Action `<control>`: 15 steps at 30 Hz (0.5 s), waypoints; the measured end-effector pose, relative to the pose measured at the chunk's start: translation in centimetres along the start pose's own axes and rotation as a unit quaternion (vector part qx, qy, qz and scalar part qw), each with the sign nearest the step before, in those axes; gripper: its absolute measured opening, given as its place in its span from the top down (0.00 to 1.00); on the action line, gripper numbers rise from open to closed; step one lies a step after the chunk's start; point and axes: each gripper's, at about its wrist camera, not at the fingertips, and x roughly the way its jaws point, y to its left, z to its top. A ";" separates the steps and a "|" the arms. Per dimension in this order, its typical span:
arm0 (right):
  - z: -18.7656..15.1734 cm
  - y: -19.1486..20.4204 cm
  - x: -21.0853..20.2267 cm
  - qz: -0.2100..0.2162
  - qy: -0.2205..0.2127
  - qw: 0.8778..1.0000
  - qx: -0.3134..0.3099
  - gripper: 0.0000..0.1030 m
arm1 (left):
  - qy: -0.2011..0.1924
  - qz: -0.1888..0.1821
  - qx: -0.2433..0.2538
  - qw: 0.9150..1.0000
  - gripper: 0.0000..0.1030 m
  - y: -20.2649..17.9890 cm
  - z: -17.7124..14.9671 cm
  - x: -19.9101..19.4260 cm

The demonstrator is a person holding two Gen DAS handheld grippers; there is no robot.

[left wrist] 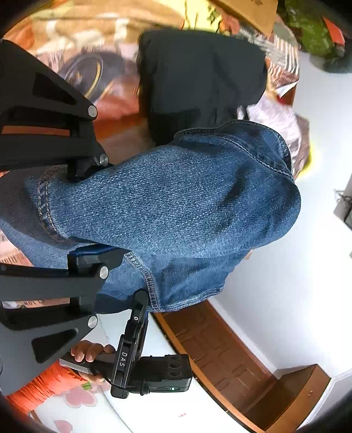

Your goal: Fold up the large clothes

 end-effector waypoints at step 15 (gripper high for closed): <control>8.1 8.3 7.7 0.041 -0.006 0.997 -0.063 0.78 | -0.062 0.047 -0.013 0.997 0.68 9.7 5.8 -7.6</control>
